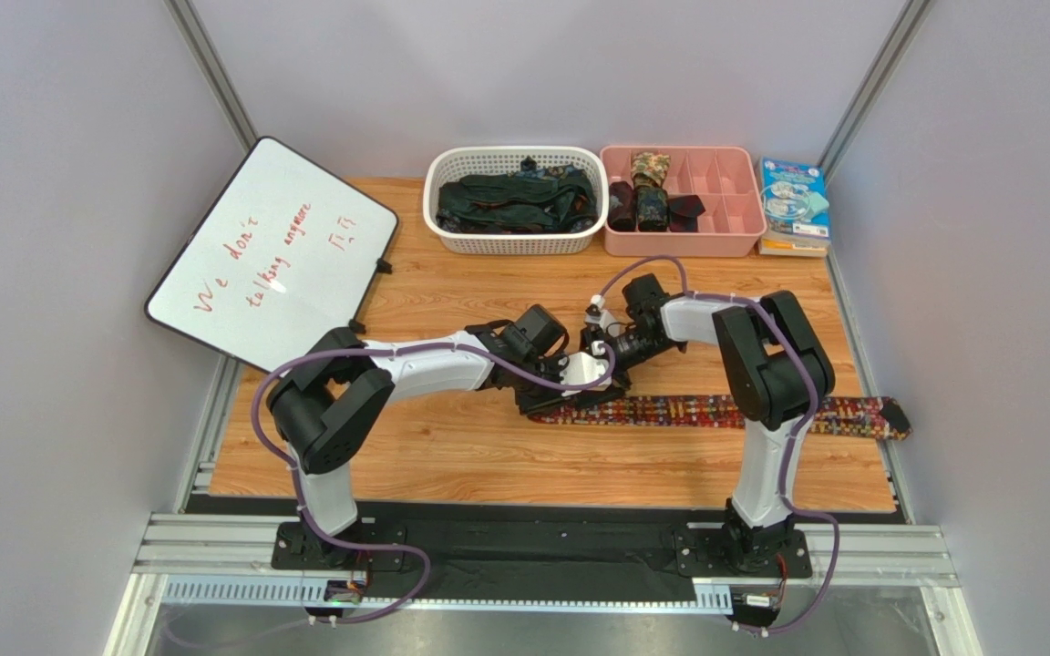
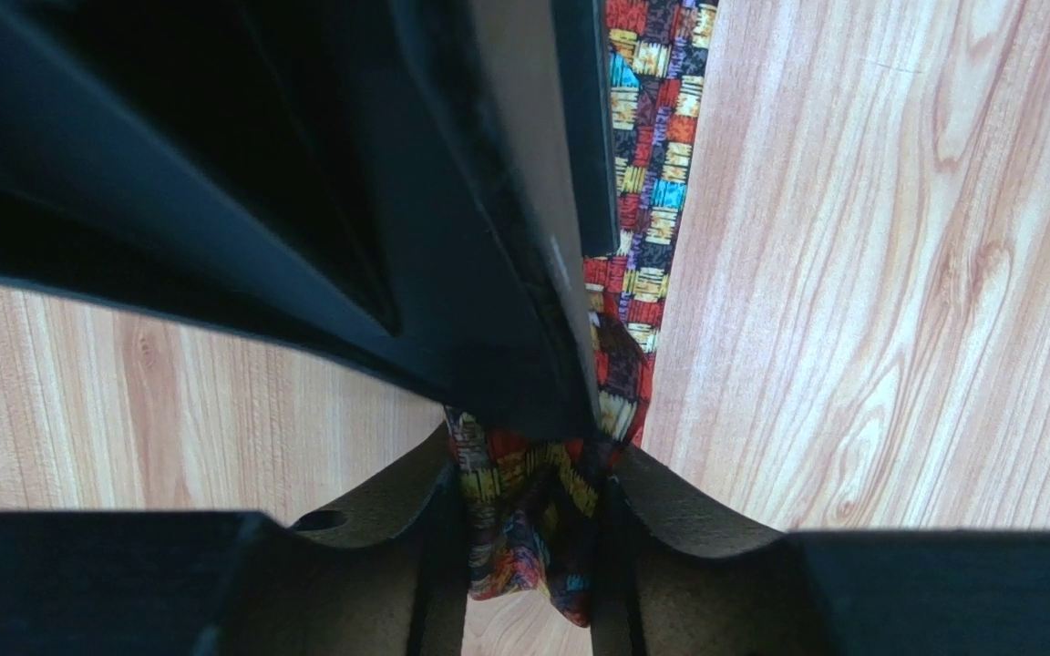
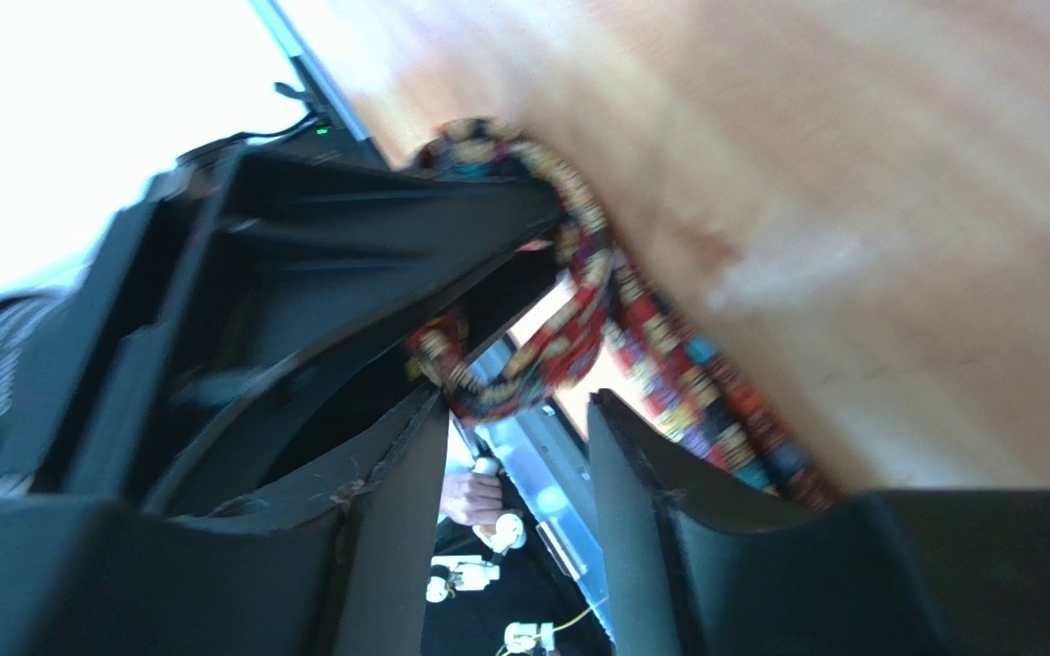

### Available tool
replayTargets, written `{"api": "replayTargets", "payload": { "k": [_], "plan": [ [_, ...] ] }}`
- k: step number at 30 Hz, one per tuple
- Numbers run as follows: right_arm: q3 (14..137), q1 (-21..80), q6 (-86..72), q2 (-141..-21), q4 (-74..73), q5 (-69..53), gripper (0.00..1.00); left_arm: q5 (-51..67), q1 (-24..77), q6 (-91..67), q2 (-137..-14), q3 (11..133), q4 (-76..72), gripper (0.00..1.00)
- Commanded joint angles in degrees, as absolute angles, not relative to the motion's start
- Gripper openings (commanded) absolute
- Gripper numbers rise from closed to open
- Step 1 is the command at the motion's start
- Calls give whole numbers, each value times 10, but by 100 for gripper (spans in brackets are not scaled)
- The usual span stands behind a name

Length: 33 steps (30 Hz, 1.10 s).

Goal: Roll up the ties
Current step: Roll the tie at the center of the board.

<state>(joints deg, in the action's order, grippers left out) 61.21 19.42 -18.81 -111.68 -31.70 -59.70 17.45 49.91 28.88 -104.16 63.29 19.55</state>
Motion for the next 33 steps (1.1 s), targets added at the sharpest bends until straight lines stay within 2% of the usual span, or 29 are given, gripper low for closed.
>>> {"api": "replayTargets", "payload": {
  "k": [1,2,5,10,20,23,26,27,30,33],
  "plan": [
    [635,197,-185,-1146,-308,-560,38,188,505,285,-1042,632,212,43],
    [637,197,-177,-1149,-317,-555,22,188,504,283,-1039,631,209,45],
    [642,195,-142,-1152,-357,-527,2,215,485,273,-1023,625,203,54],
    [652,193,-109,-1165,-400,-510,0,257,438,272,-989,601,165,62],
    [686,193,-102,-1215,-427,-456,0,312,438,316,-980,558,128,66],
    [684,194,-101,-1216,-428,-446,0,312,439,323,-993,574,142,61],
    [690,195,-99,-1222,-434,-444,0,314,439,331,-988,584,160,37],
    [692,195,-98,-1224,-435,-444,0,317,439,333,-983,584,163,33],
    [693,200,-97,-1227,-437,-447,0,335,441,323,-964,593,160,27],
    [694,207,-97,-1228,-435,-452,0,333,460,302,-970,613,156,26]
  ]
}}
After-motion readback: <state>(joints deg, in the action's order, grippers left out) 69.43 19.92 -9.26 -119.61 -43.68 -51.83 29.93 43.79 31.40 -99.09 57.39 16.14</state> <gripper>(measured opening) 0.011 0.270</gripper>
